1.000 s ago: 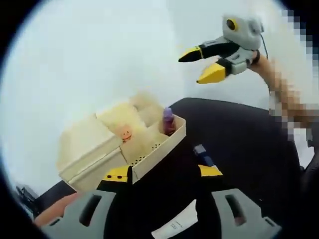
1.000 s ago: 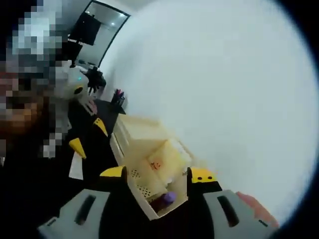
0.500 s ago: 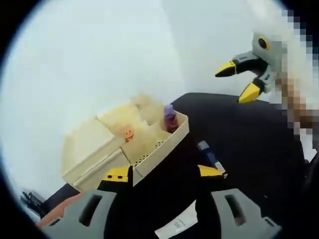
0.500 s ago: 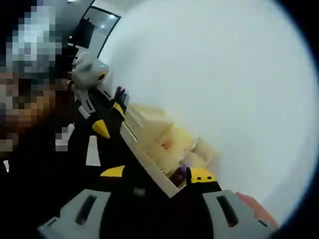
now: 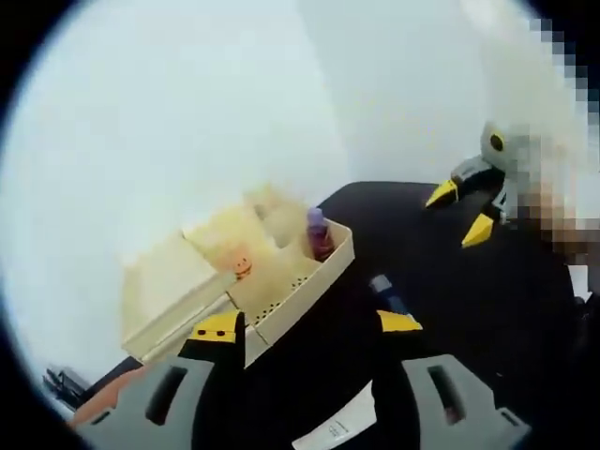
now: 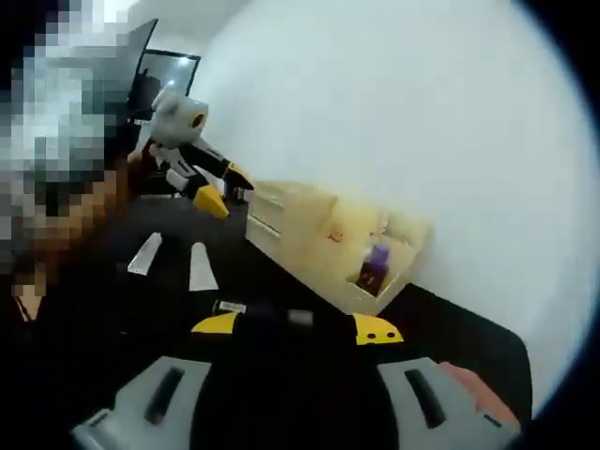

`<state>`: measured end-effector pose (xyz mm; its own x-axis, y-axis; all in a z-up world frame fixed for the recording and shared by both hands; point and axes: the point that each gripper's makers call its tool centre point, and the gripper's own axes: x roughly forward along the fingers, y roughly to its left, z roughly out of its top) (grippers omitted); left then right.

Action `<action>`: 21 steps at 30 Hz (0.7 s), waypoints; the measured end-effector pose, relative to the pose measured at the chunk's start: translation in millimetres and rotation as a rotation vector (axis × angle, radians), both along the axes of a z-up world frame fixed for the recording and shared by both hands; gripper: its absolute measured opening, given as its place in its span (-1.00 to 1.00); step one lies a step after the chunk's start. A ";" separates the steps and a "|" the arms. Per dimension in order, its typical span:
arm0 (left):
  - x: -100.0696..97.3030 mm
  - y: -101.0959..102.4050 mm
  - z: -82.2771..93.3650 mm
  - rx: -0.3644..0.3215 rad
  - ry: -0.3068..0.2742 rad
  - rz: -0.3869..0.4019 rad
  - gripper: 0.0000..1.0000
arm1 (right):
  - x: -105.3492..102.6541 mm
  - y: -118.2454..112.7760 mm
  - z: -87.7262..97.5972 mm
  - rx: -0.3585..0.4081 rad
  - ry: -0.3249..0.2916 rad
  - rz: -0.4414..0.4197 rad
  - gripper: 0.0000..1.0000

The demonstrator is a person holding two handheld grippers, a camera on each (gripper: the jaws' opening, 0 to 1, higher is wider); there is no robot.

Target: Open the drawer, pick up the cosmetic bottles from the table one by one, place them into the drawer, release the gripper, close the drawer, and move the gripper away

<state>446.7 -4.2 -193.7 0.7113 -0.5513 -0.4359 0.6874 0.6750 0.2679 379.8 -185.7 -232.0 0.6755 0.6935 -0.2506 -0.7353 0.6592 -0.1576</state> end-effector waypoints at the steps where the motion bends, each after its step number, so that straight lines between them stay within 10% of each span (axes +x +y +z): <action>1: 0.0 -0.2 -0.4 0.000 0.000 0.003 -0.02 | -0.9 0.0 -0.5 0.017 0.006 0.000 -0.19; 21: -18.0 -32.0 -19.8 0.026 0.048 -0.054 -0.02 | 9.1 -16.6 -21.0 -0.019 0.029 -0.042 -0.22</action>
